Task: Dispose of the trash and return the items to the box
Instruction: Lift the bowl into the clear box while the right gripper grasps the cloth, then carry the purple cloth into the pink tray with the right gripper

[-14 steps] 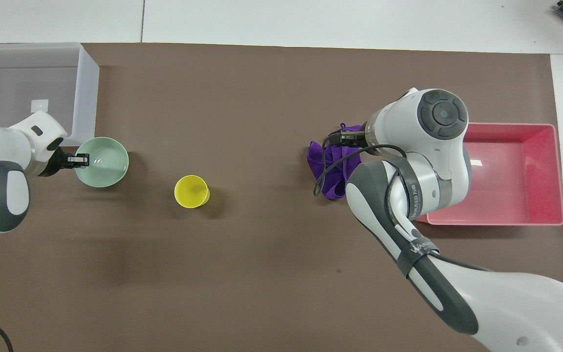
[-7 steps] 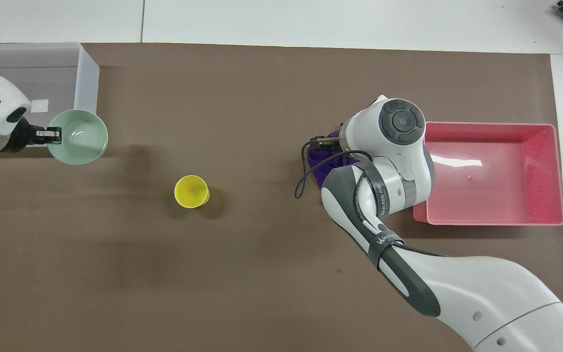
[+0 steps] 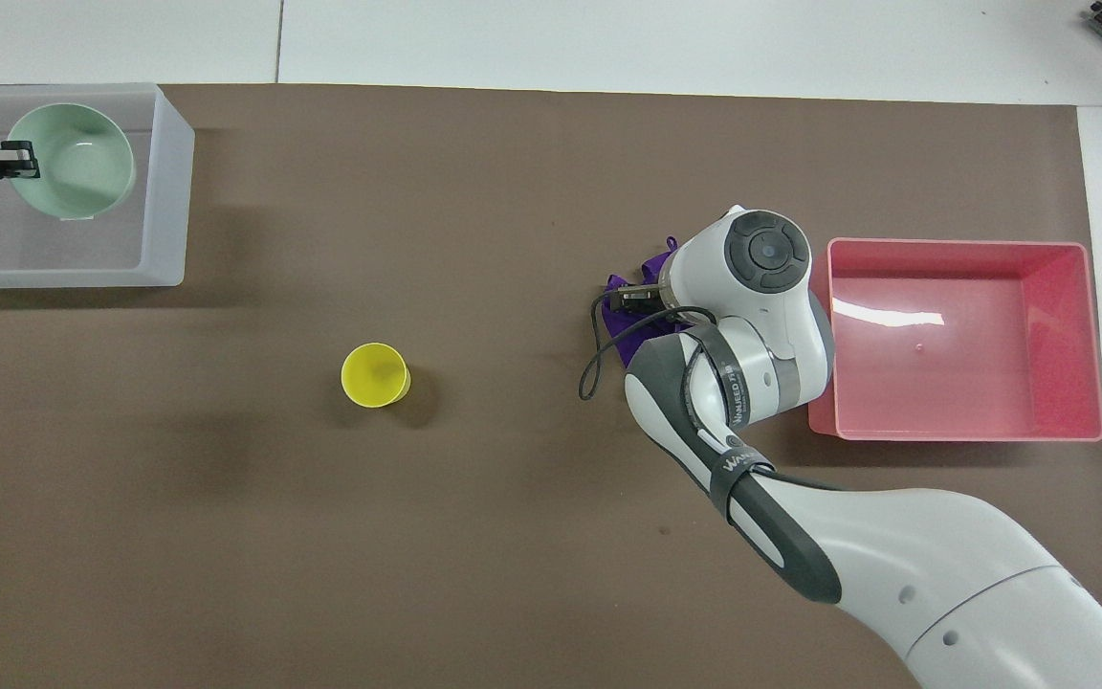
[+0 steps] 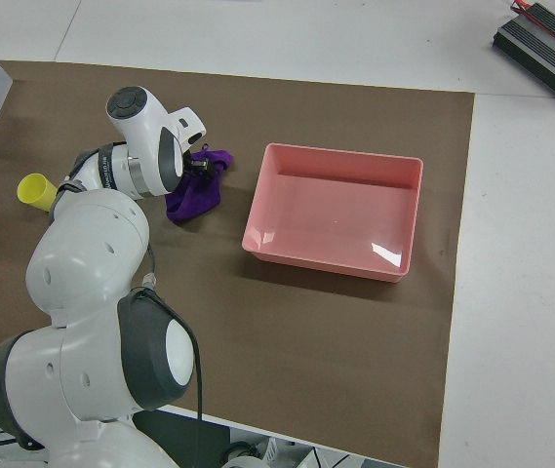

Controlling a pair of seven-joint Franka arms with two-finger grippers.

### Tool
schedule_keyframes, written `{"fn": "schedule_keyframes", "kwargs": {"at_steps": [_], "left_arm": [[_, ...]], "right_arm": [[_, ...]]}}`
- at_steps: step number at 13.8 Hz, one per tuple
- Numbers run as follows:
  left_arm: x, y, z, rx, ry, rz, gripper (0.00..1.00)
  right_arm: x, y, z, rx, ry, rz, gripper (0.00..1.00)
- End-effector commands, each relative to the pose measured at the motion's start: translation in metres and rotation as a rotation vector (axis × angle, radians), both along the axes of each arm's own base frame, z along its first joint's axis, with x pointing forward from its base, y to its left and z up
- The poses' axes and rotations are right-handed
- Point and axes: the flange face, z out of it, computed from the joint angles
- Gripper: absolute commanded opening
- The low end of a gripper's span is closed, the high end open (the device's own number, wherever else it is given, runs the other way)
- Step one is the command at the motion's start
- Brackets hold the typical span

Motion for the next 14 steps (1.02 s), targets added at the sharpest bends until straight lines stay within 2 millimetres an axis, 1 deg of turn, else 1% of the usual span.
{"fn": "schedule_keyframes", "kwargs": {"at_steps": [1,2,5,7,8,9,10,11,12,14], "left_arm": [[0.039,0.031,-0.018,0.019,0.003,0.015,0.0],[0.043,0.043,-0.025,0.018,0.001,0.027,0.0],[0.053,0.061,-0.058,0.02,-0.011,0.048,0.0],[0.054,0.084,-0.076,0.016,-0.005,0.077,0.0],[0.052,0.088,-0.084,0.017,-0.005,0.084,0.0],[0.051,0.088,-0.09,0.028,0.003,0.079,0.0],[0.049,0.089,-0.092,0.032,-0.002,0.083,0.0],[0.047,0.092,-0.097,0.032,-0.007,0.087,0.0],[0.043,0.094,-0.105,0.034,0.003,0.091,0.0],[0.038,0.096,-0.115,0.041,0.013,0.097,0.0]], "right_arm": [[-0.003,-0.003,-0.002,-0.011,0.003,0.016,0.0],[-0.005,0.0,-0.002,-0.012,0.011,0.013,0.0],[-0.005,0.001,0.001,-0.016,0.025,-0.006,0.0],[-0.004,-0.001,0.014,-0.017,0.028,-0.008,0.0],[-0.002,-0.003,0.028,-0.016,0.025,-0.01,0.0],[-0.001,-0.006,0.042,-0.015,0.02,-0.015,0.0],[-0.001,-0.009,0.057,-0.01,0.014,-0.022,0.0],[-0.001,-0.014,0.077,-0.004,0.002,-0.044,0.0],[-0.002,-0.023,0.092,-0.002,-0.002,-0.067,0.0],[-0.005,-0.034,0.125,0.009,-0.022,-0.086,0.0]]}}
